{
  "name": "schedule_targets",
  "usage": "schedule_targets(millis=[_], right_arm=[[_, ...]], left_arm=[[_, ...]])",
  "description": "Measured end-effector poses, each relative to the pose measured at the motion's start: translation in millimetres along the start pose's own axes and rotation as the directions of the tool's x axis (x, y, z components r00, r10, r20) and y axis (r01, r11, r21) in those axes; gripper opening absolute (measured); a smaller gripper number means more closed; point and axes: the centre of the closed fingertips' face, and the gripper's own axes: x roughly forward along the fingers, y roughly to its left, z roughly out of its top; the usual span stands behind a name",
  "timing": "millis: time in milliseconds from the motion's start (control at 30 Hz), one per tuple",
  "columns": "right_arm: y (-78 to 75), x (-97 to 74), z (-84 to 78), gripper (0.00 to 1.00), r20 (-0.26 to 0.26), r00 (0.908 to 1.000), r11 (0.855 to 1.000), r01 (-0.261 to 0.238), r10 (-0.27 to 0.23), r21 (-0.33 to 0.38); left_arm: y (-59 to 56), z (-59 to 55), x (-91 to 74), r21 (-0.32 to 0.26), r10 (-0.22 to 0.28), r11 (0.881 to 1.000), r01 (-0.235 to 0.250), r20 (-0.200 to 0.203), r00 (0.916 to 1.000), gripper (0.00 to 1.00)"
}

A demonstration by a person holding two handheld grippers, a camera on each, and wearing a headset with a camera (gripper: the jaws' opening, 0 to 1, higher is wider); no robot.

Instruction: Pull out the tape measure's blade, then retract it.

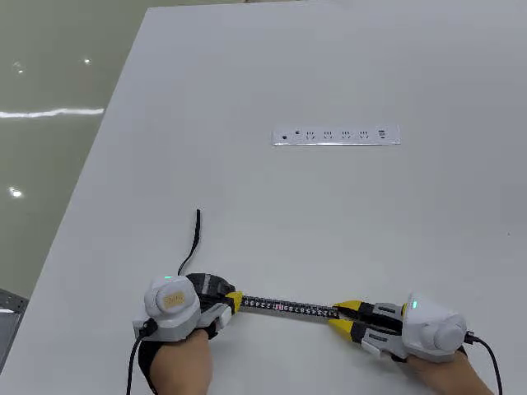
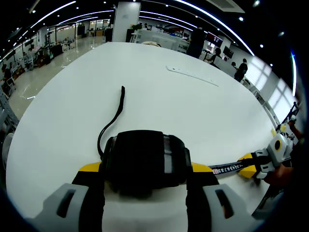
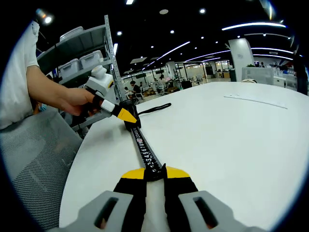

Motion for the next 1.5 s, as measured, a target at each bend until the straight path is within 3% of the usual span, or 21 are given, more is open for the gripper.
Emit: schedule_targets(millis=[1500], right_arm=[[17.0, 45.9, 13.1, 0.12, -0.014, 0.9977, 0.998, -0.066, 0.066, -0.02]], left_arm=[[0.3, -1.5, 0.3, -0.006, -0.008, 1.0, 0.008, -0.012, 0.9999, 0.66]])
